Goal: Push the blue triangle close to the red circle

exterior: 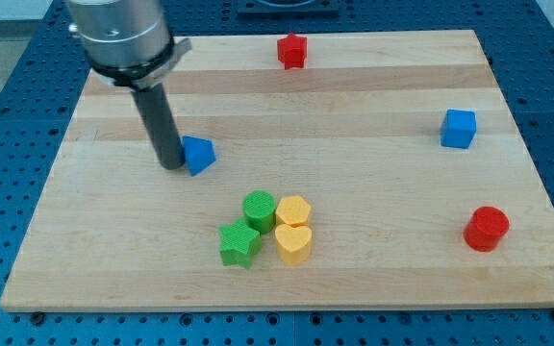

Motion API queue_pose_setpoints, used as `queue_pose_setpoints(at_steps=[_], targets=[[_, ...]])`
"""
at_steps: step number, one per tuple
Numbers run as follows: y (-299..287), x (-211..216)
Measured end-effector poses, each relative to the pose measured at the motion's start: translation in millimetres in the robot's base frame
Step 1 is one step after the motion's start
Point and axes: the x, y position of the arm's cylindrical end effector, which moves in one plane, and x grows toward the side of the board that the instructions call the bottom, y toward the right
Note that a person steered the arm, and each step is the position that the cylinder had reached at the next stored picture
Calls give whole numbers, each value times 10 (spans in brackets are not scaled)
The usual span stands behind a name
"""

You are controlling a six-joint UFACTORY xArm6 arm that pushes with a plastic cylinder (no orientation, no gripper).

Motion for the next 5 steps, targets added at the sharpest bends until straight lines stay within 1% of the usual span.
queue_pose_setpoints(at_steps=[2,3,4,5], targets=[[625,-1],[860,-103],[923,-375],[1132,-460]])
